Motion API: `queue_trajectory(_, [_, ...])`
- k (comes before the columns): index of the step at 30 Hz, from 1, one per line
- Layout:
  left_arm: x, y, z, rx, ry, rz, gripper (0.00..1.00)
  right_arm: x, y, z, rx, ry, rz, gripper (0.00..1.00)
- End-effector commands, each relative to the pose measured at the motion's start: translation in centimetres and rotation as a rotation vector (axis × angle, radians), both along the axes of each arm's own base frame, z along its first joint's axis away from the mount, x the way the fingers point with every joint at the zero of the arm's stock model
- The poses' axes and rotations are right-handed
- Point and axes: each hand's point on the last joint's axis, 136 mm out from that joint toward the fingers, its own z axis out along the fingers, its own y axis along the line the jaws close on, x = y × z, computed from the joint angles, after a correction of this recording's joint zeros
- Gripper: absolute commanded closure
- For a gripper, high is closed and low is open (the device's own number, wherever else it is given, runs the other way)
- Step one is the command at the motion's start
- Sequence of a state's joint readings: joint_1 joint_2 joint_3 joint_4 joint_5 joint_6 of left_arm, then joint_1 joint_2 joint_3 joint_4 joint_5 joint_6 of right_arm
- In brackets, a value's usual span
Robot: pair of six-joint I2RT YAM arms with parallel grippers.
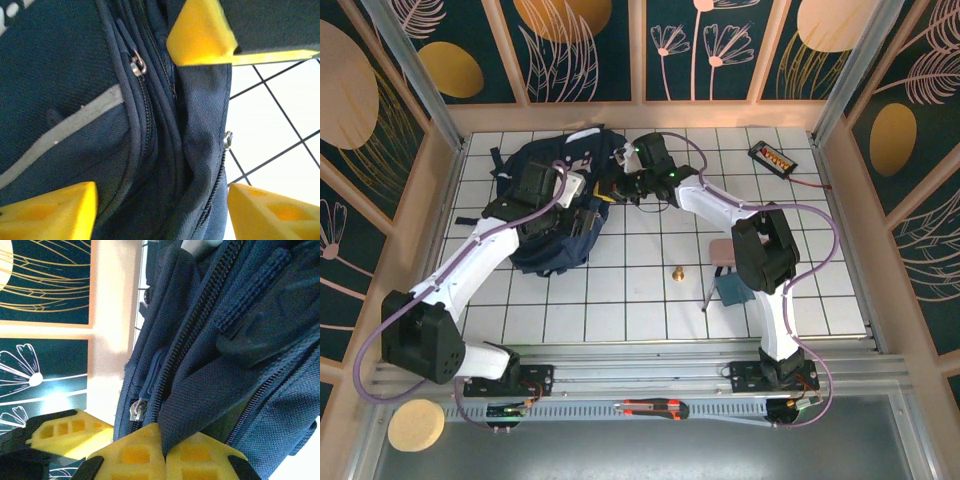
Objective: Pack the student bag
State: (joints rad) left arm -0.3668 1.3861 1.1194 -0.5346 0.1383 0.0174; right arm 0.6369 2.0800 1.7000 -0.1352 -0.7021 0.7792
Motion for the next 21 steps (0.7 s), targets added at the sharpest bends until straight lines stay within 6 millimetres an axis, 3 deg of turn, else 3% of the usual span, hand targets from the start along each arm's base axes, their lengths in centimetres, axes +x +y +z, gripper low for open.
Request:
queue_trajectory(1, [-2.0,0.4,-1.6,0.019,0.053,-0.04,0.3,-1.3,1.4,10.1,0.16,-0.212,0.063,1.0])
queue_trajectory(5, [-1.6,0.8,-2.3,0.047,0.044,-0.023,0.47,-1.8,1.8,10.8,0.165,-0.22,0.07,1.0])
queue_trajectory(8, [-1.2,0.5,-2.6,0.044,0.052,-0.029,0.76,-2.0,1.8,11.0,0.163,-0.22,0.071,1.0])
queue_trajectory(9, [-1.2,0.5,-2.5,0.045,0.054,-0.032,0.93,-2.1,1.7,11.1,0.161,-0.225,0.073,1.0])
queue_trajectory(10, [-1.2,0.5,-2.3,0.045,0.05,-0.035,1.0,-2.1,1.6,11.1,0.155,-0.232,0.077,1.0])
queue_trajectory(11, [-1.2,0.5,-2.1,0.044,0.048,-0.039,1.0,-2.1,1.3,10.9,0.147,-0.237,0.076,0.98])
queue_trajectory(12, [-1.3,0.3,-1.6,0.037,0.04,-0.048,1.0,-1.8,0.8,10.8,0.137,-0.245,0.072,0.82])
queue_trajectory(13, [-1.5,0.2,-1.3,0.03,0.036,-0.058,1.0,-1.6,0.0,10.4,0.128,-0.255,0.07,0.59])
queue_trajectory(14, [-1.7,0.1,-1.0,0.022,0.034,-0.067,1.0,-1.3,-0.9,10.4,0.123,-0.271,0.065,0.45])
queue_trajectory(15, [-1.7,0.0,-0.5,0.015,0.029,-0.073,1.0,-0.9,-2.1,10.3,0.112,-0.294,0.054,0.37])
queue_trajectory(18, [-2.0,-0.4,0.4,-0.008,0.029,-0.092,1.0,-1.0,-5.4,10.6,0.093,-0.399,0.053,0.35])
queue_trajectory(19, [-2.0,-0.6,0.7,-0.016,0.028,-0.098,1.0,-0.2,-7.3,10.4,0.07,-0.429,0.034,0.37])
queue_trajectory(21, [-1.9,-0.9,1.3,-0.028,0.022,-0.105,1.0,-1.7,-8.3,10.0,0.08,-0.481,0.118,0.44])
